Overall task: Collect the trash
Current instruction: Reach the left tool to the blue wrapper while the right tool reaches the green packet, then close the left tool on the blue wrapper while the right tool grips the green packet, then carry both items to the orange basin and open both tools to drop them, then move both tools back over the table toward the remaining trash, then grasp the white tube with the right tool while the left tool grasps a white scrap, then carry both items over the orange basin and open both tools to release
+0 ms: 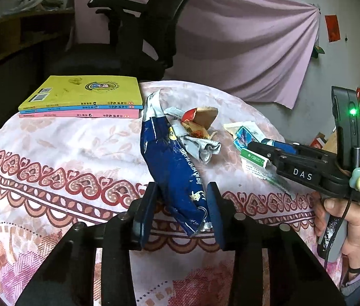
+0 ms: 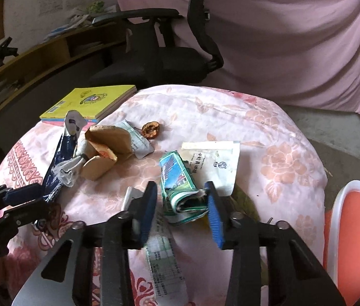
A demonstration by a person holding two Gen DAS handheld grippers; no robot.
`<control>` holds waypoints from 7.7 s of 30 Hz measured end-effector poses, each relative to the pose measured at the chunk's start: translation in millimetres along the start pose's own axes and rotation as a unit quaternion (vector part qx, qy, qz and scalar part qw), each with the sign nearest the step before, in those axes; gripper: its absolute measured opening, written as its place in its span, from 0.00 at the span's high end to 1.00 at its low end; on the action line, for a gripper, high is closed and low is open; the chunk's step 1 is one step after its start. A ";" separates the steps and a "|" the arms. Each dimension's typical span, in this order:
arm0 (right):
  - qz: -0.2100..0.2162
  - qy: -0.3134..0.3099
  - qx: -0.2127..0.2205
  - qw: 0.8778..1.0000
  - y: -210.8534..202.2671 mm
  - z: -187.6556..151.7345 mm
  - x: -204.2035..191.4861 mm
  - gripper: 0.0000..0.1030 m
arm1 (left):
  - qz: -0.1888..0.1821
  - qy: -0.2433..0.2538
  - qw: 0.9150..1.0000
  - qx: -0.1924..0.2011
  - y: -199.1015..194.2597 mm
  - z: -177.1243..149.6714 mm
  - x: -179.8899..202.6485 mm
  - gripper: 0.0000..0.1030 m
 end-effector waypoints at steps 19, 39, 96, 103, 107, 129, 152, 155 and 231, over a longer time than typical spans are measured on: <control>0.010 -0.012 0.075 0.997 -29.3 -19.5 -12.4 0.76 | 0.021 0.024 0.999 0.044 -12.1 -16.5 9.6 0.95; 0.000 -0.015 0.247 0.969 -93.7 -55.0 -15.6 0.76 | 0.013 0.078 0.977 0.197 -61.8 -24.3 51.1 1.00; -0.096 0.359 0.219 0.902 -130.5 -154.8 226.7 0.61 | -0.177 0.147 0.973 -0.014 85.3 102.8 314.7 0.77; -0.115 0.334 0.250 0.901 -142.7 -149.2 210.6 0.48 | -0.149 0.129 0.979 0.042 54.5 99.8 286.0 0.61; -0.128 0.323 0.273 0.897 -148.7 -143.7 197.0 0.20 | -0.121 0.121 0.981 0.088 31.5 93.0 266.9 0.42; -0.115 0.155 0.401 0.895 -166.1 -104.2 80.9 0.00 | 0.017 0.032 0.966 0.258 -78.1 43.4 114.5 0.03; -0.069 0.046 0.235 0.968 -102.3 -59.4 26.9 0.07 | 0.070 0.058 0.981 0.170 -41.3 20.5 45.4 0.05; -0.053 0.035 0.199 0.978 -92.8 -56.5 24.6 0.15 | 0.066 0.058 0.987 0.135 -29.8 25.3 42.2 0.16; -0.066 0.133 0.343 0.928 -151.3 -104.0 96.8 0.81 | -0.014 0.232 0.941 0.245 -42.1 23.2 215.8 1.00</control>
Point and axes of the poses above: each gripper's, at about its wrist camera, not at the fingertips, and y roughly the way its jaws point, x to its right, z to its top, the point moved 1 cm from there along y, roughly the way its jaws point, and after that the axes turned 14 degrees about -x, right-handed, at the moved point
